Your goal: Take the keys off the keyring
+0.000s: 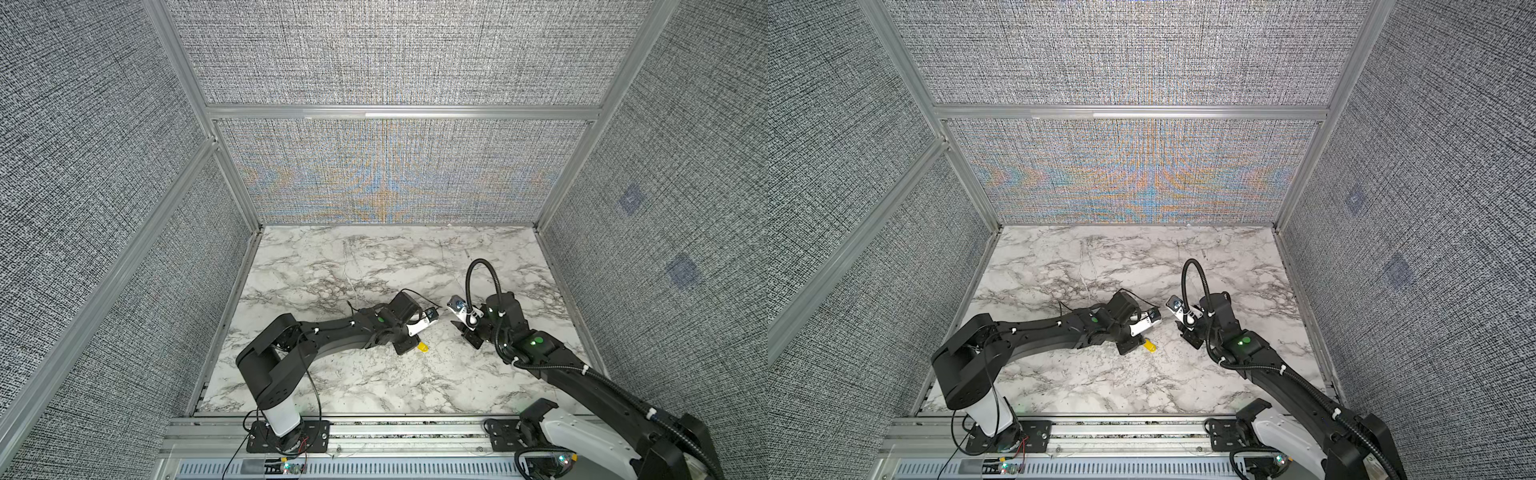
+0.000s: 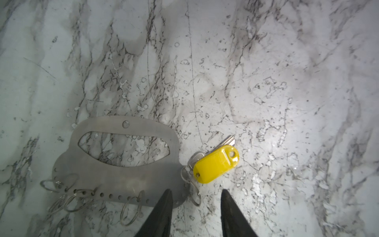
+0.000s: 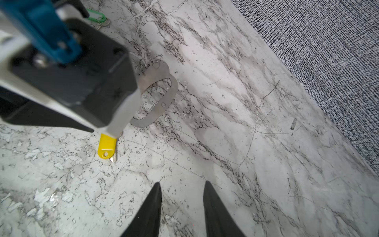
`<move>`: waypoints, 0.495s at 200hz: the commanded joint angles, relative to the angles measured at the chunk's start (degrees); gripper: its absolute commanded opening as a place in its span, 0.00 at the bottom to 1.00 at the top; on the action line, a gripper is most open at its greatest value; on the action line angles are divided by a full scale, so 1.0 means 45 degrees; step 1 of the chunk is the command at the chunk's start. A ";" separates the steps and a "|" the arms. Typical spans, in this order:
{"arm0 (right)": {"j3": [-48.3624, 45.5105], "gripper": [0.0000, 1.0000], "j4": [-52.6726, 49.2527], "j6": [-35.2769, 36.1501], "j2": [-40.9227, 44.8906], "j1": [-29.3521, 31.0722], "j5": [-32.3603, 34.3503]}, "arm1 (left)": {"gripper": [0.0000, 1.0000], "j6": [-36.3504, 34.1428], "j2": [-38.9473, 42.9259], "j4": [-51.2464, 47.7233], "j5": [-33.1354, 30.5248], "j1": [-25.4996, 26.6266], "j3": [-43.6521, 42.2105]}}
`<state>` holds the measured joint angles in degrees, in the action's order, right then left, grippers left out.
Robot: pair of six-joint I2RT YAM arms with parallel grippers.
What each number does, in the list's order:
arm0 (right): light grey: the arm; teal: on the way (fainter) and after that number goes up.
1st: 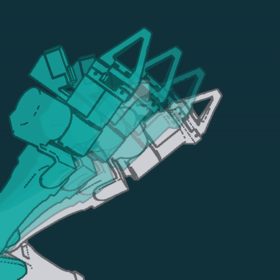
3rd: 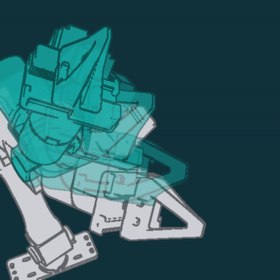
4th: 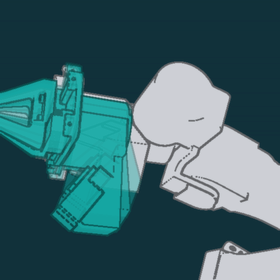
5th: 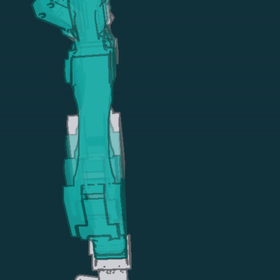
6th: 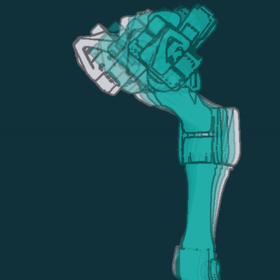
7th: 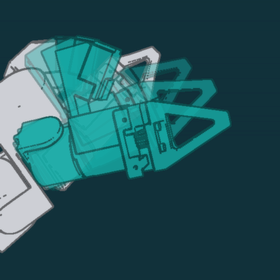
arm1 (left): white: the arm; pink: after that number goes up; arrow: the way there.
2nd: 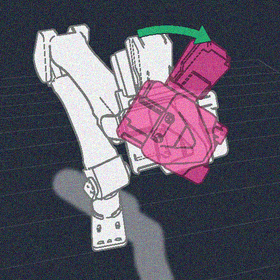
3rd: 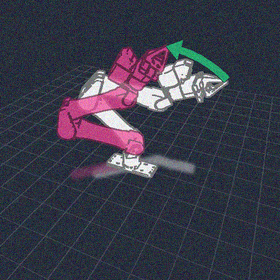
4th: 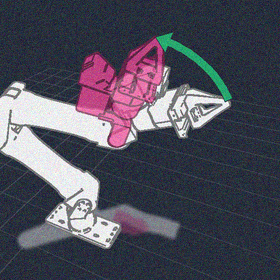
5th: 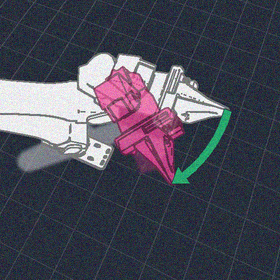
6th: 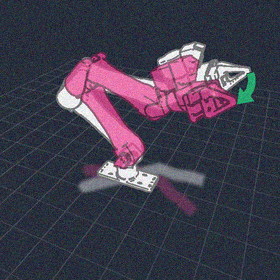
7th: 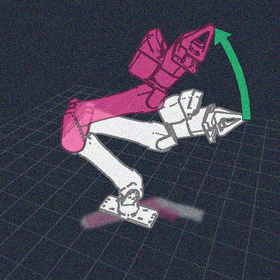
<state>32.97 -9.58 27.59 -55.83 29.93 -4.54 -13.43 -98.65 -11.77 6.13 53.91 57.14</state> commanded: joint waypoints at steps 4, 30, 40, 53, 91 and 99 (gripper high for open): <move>-0.0083 0.36 0.0315 0.0059 0.0239 0.0011 0.0294 | 0.43 0.0055 -0.0213 -0.0584 -0.0366 0.0032 0.0244; -0.0257 0.36 0.0420 0.0112 0.0449 0.0009 0.0175 | 0.43 0.0144 -0.0498 -0.0969 -0.0403 0.0012 0.0581; -0.0291 0.36 0.0309 0.0354 0.0443 -0.0012 -0.0441 | 0.43 0.0385 -0.0333 -0.0946 -0.0644 -0.0012 0.0539; -0.0296 0.36 0.0071 0.0963 0.0293 -0.0011 -0.1451 | 0.43 0.1015 0.0166 -0.0727 -0.1262 -0.0088 0.0314; -0.0285 0.35 0.0151 0.3805 -0.0938 -0.0014 -0.4041 | 0.43 0.2165 0.1626 -0.0318 -0.0873 -0.0930 -0.0583; -0.0102 0.34 0.0028 0.4522 -0.1499 0.0009 -0.4593 | 0.43 0.2429 0.1921 -0.0155 -0.0818 -0.1147 -0.0782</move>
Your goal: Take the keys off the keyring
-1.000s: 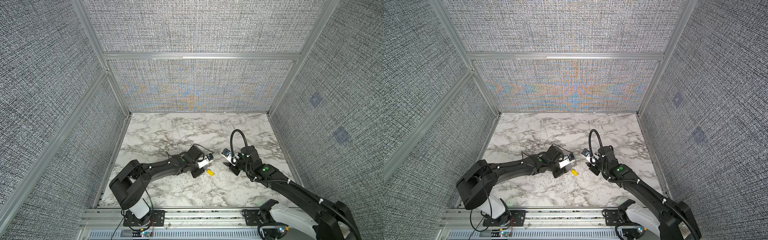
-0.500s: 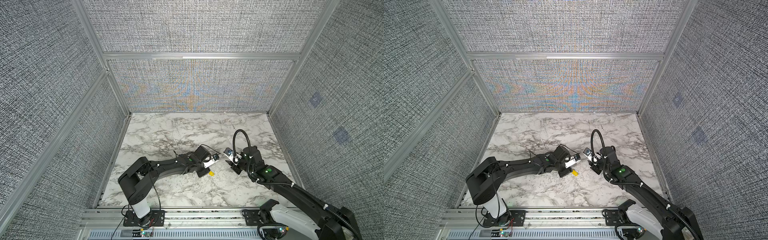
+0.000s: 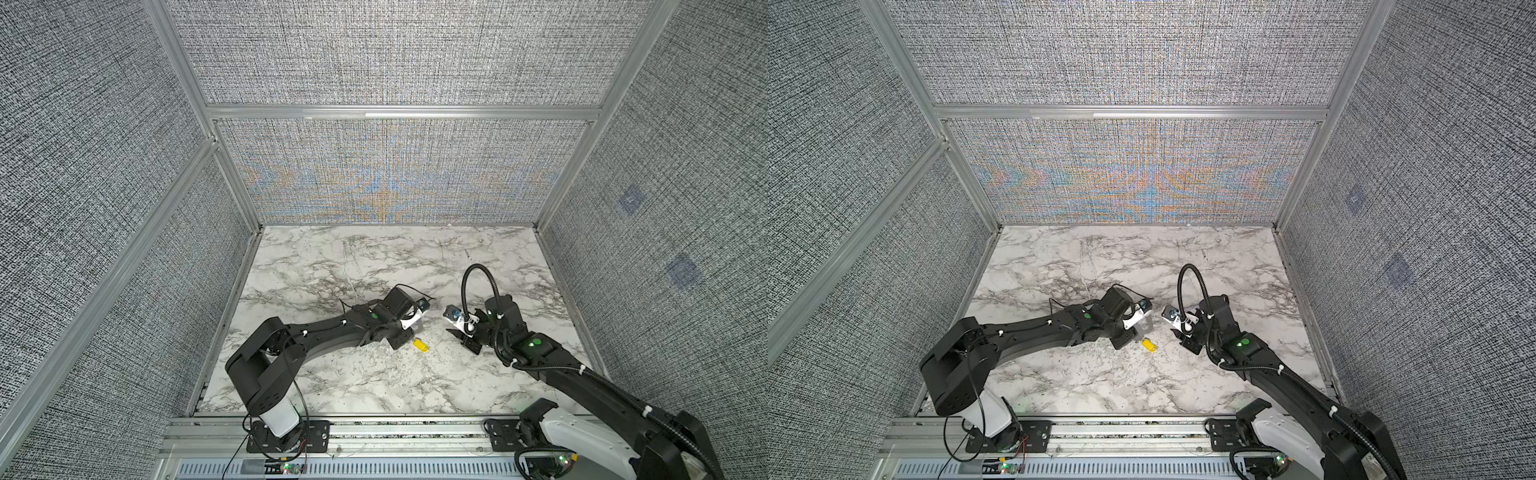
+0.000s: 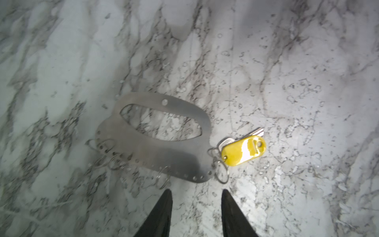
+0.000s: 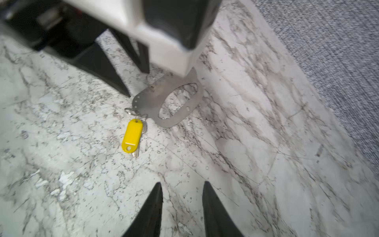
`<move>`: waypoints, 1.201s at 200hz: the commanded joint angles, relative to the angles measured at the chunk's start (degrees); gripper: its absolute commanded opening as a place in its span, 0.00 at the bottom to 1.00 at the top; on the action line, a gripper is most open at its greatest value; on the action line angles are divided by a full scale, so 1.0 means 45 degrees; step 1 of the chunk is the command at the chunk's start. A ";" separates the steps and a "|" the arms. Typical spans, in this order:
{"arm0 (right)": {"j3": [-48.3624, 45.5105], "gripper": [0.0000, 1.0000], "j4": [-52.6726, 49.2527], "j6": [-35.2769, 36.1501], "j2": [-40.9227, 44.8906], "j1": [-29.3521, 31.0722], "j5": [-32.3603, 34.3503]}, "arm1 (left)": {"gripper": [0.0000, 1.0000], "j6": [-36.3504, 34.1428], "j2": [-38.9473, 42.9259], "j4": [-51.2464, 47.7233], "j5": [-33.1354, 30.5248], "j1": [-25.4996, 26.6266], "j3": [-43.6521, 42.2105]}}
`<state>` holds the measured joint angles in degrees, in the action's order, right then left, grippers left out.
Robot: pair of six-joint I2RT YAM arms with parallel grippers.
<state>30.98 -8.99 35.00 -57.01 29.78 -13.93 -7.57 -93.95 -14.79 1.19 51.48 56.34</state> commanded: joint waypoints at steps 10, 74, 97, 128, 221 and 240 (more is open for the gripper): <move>0.0694 0.34 -0.0183 0.3556 -0.1998 0.0070 -0.2955 | 0.43 0.1483 0.1249 0.0758 0.0272 -0.0934 -0.0855; 0.2432 0.28 0.0015 0.6216 -0.5678 0.1526 -0.2919 | 0.43 0.2818 0.3079 0.2008 0.0800 -0.2803 -0.2166; 0.2712 0.27 0.0236 0.6325 -0.6423 0.1960 -0.2535 | 0.42 0.3167 0.3595 0.2430 0.1252 -0.3238 -0.2744; 0.2901 0.27 0.0997 0.6234 -0.7241 0.2571 -0.1367 | 0.42 0.3544 0.4244 0.2853 0.1625 -0.3679 -0.3480; 0.3809 0.25 0.0571 0.6483 -0.8442 0.3072 0.0148 | 0.41 0.3827 0.4731 0.3375 0.1957 -0.4169 -0.4465; 0.3799 0.22 0.0474 0.6608 -0.8496 0.3070 0.0101 | 0.41 0.3778 0.4803 0.3340 0.1957 -0.4175 -0.4549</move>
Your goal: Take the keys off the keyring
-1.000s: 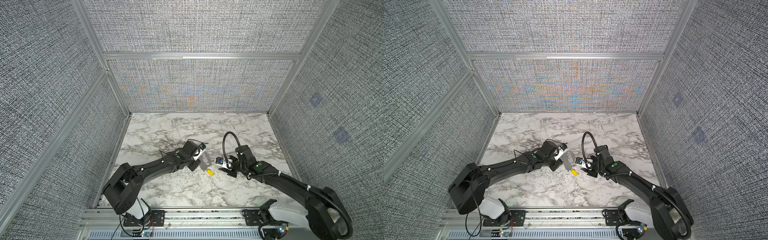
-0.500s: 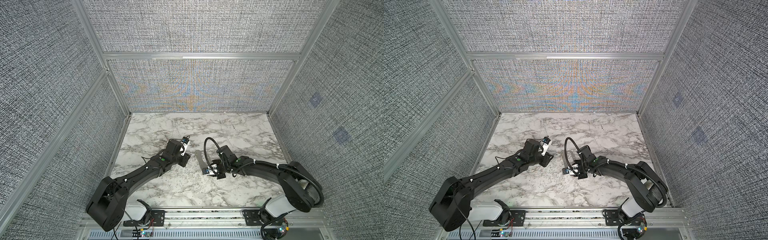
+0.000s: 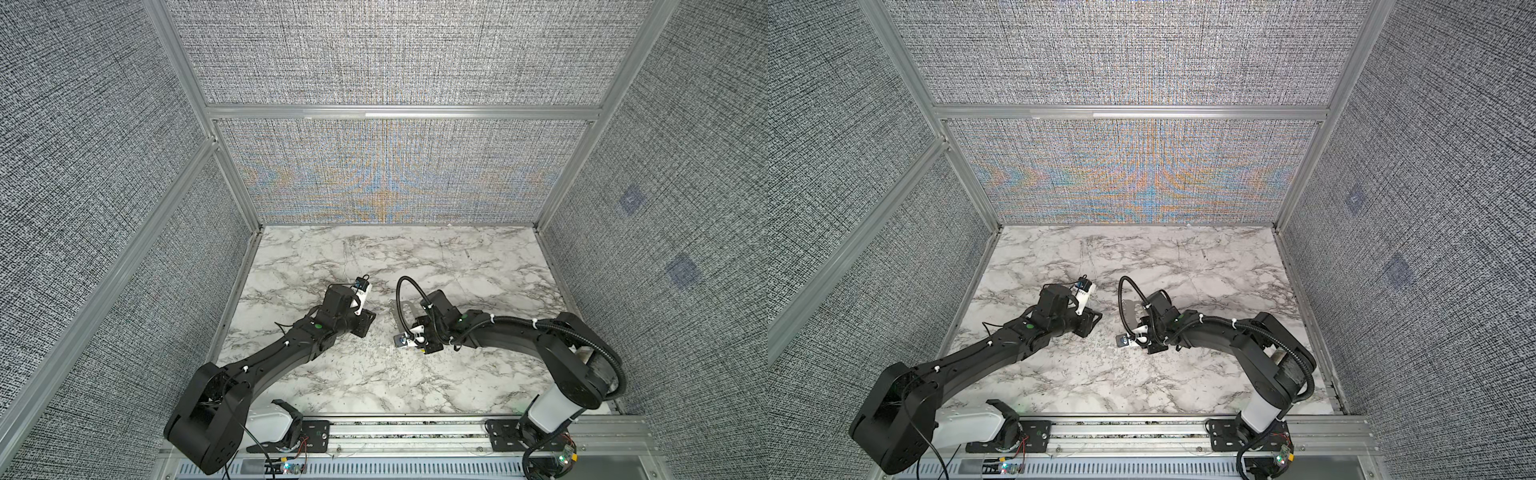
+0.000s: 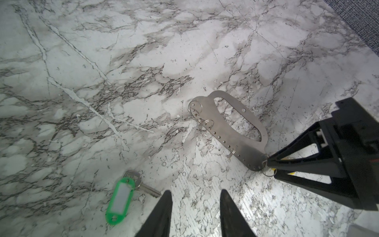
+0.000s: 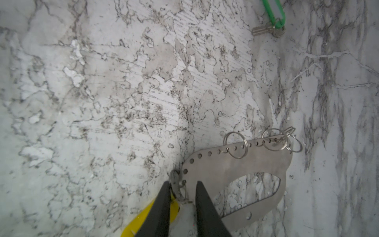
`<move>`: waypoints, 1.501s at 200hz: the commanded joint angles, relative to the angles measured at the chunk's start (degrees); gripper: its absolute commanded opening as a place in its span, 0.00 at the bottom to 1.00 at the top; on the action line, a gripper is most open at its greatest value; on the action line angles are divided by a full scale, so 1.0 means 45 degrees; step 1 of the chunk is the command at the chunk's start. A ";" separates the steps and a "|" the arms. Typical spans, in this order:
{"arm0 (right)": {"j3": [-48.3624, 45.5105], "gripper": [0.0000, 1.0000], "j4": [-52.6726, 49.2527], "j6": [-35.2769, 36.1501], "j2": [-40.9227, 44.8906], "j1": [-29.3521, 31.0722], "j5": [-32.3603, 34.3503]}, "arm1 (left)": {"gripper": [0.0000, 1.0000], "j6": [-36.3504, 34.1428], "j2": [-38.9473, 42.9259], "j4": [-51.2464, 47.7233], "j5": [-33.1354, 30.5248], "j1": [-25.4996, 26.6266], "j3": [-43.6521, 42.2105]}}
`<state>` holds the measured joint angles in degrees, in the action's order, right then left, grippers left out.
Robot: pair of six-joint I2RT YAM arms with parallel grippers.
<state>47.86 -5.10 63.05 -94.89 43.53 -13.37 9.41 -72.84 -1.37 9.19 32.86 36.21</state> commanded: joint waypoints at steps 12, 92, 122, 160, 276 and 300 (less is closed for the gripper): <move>0.0057 0.21 -0.0435 0.0452 -0.0067 0.0015 -0.0040 | 0.41 -0.0055 0.0117 0.0328 0.0208 -0.0040 -0.0096; 0.0195 0.20 -0.0303 0.0711 -0.0222 0.0032 0.0441 | 0.40 -0.0138 -0.0152 0.0349 0.0390 -0.0052 -0.0001; 0.0158 0.16 -0.0252 0.0890 -0.0066 0.0050 0.0339 | 0.40 -0.0198 -0.0132 0.0306 0.0384 -0.0038 -0.0013; 0.0333 0.08 -0.0641 0.0970 -0.0024 0.0042 0.0228 | 0.39 -0.0285 -0.0176 0.0306 0.0448 -0.0057 -0.0021; 0.1736 0.01 -0.1740 -0.1578 0.1317 -0.0239 -0.2894 | 0.39 -0.3144 0.2021 0.0891 0.2883 -0.0037 -0.0855; 0.1926 0.01 -0.1684 -0.2492 0.1699 -0.0392 -0.3632 | 0.38 -0.3875 0.3341 0.1610 0.3563 -0.0037 -0.1595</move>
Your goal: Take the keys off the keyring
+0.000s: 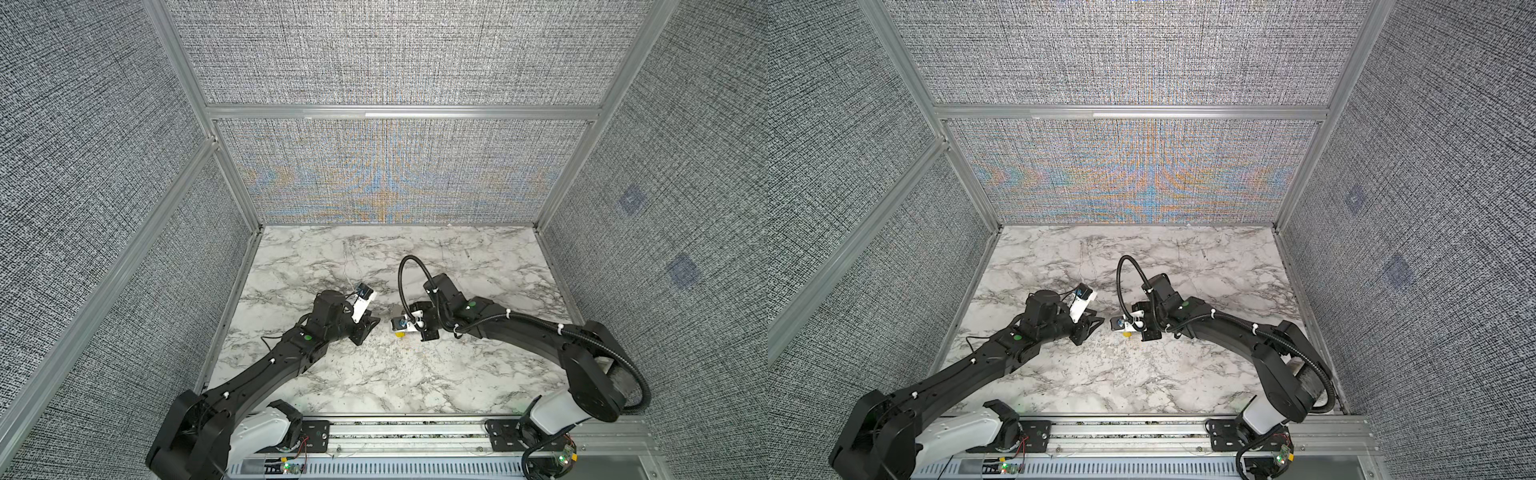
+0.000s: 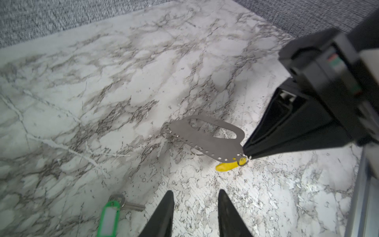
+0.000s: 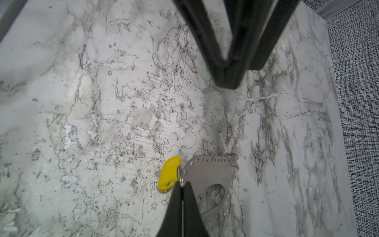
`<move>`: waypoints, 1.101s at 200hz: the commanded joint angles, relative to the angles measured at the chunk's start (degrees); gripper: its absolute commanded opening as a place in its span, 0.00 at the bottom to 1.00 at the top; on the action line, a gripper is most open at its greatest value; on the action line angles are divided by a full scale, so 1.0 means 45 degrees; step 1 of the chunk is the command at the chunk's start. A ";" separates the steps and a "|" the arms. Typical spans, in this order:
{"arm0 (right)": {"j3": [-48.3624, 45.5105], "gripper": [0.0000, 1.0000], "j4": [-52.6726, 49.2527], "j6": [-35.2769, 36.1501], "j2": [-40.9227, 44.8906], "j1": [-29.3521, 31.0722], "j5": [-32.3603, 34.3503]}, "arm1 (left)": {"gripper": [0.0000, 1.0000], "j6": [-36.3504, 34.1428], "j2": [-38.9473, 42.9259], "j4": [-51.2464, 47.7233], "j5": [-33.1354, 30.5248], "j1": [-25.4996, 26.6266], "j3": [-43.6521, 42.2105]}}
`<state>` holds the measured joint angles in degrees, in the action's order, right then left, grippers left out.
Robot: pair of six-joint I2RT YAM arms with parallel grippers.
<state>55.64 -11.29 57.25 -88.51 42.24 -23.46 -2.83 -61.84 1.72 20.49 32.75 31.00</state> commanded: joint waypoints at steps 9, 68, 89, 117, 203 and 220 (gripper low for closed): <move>0.0263 0.01 -0.0258 -0.1554 0.0406 -0.0183 -0.1730 | 0.38 -0.1383 0.1395 0.1081 0.1250 -0.0013 -0.0671; 0.0894 0.01 -0.0598 -0.3267 0.0827 -0.0390 -0.3362 | 0.38 -0.2415 0.3098 0.0608 0.2021 0.0025 -0.0933; 0.0987 0.01 -0.0705 -0.3765 0.1002 -0.0421 -0.3666 | 0.37 -0.2494 0.3040 0.0047 0.2238 0.0123 -0.0627; 0.0645 0.01 -0.0229 -0.4395 0.1410 -0.0441 -0.3828 | 0.35 -0.2625 0.2880 -0.0068 0.2431 0.0184 -0.0488; 0.0089 0.01 0.0399 -0.5300 0.1924 -0.0441 -0.4136 | 0.31 -0.2984 0.1658 0.0134 0.2854 0.0842 0.0020; 0.0031 0.01 0.0486 -0.5360 0.1953 -0.0438 -0.4161 | 0.29 -0.2984 0.1360 0.0299 0.2643 0.0990 0.0169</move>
<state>56.05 -10.96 34.35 -80.18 40.18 -40.62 -15.27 -54.46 1.48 32.99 36.51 30.83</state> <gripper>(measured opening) 0.049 0.302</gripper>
